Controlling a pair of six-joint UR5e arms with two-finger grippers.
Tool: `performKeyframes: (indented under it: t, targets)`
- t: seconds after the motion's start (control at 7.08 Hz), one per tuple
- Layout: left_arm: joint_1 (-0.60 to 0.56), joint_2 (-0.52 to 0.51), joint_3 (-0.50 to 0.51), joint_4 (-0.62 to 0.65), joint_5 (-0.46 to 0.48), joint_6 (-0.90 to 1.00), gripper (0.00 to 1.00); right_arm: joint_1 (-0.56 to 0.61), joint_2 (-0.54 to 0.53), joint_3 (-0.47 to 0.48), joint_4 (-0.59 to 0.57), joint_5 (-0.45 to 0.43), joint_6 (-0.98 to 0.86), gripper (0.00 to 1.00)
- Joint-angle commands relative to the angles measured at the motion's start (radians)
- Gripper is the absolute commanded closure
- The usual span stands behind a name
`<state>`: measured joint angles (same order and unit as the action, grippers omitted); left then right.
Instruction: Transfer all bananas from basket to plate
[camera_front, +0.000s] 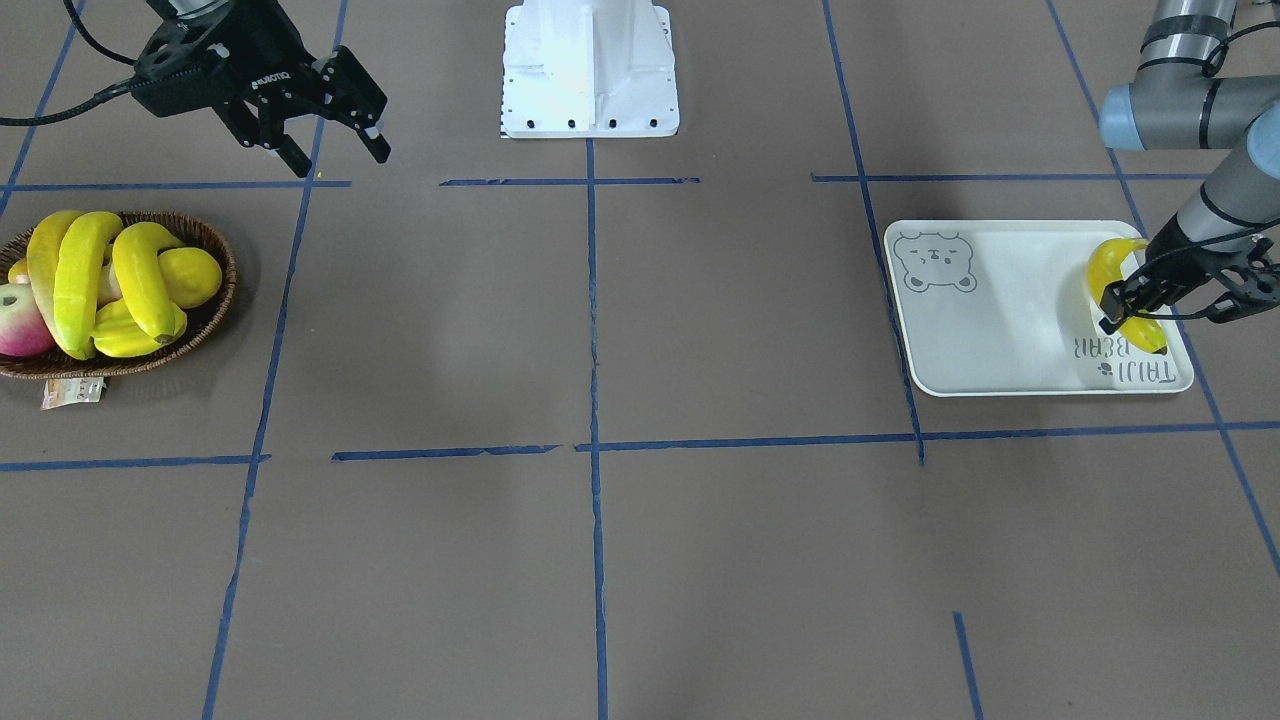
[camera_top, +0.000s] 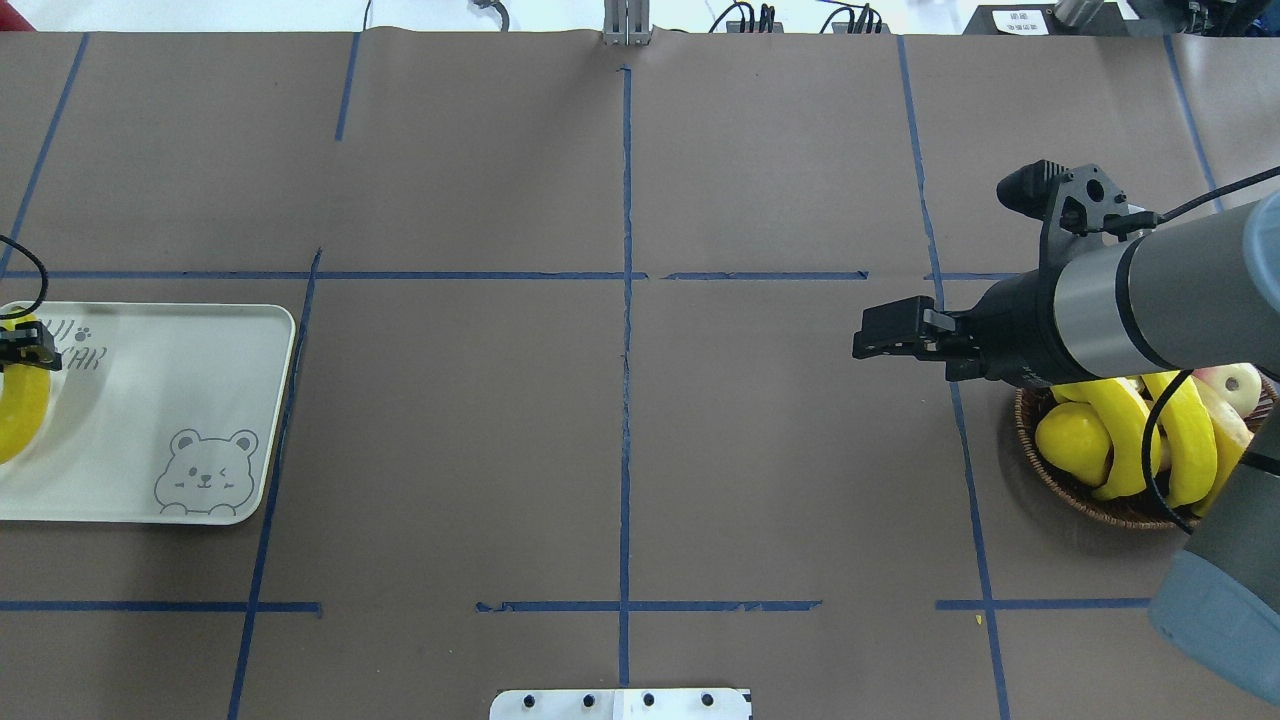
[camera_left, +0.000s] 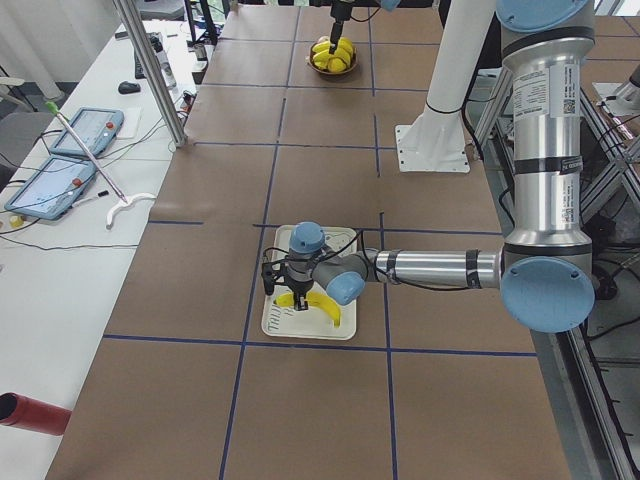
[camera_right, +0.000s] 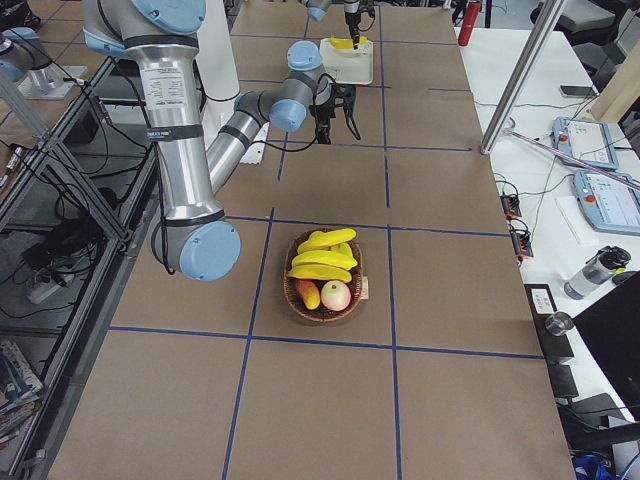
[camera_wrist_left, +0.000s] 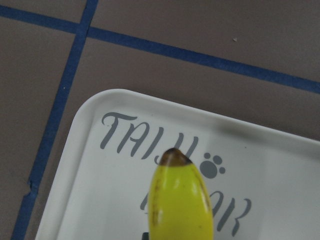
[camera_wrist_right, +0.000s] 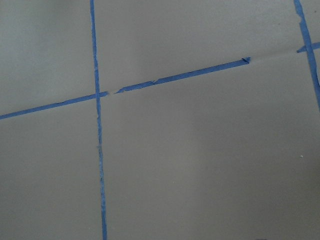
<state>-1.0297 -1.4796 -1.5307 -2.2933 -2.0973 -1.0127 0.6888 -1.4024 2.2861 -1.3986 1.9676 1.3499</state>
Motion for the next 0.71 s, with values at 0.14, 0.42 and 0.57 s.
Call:
performKeyframes:
  t: [0.14,0.42,0.57]
  targets:
    - [-0.023,-0.005,0.000,-0.008,-0.015,0.009,0.00,0.002,-0.007,0.000,0.001,0.000,0.000,0.00]
    - [-0.047,-0.005,-0.011,0.000,-0.018,0.045,0.01,0.008,-0.038,0.003,0.003,0.011,-0.038,0.00]
    - [-0.073,-0.007,-0.017,0.000,-0.062,0.046,0.00,0.011,-0.090,0.021,0.003,0.011,-0.099,0.00]
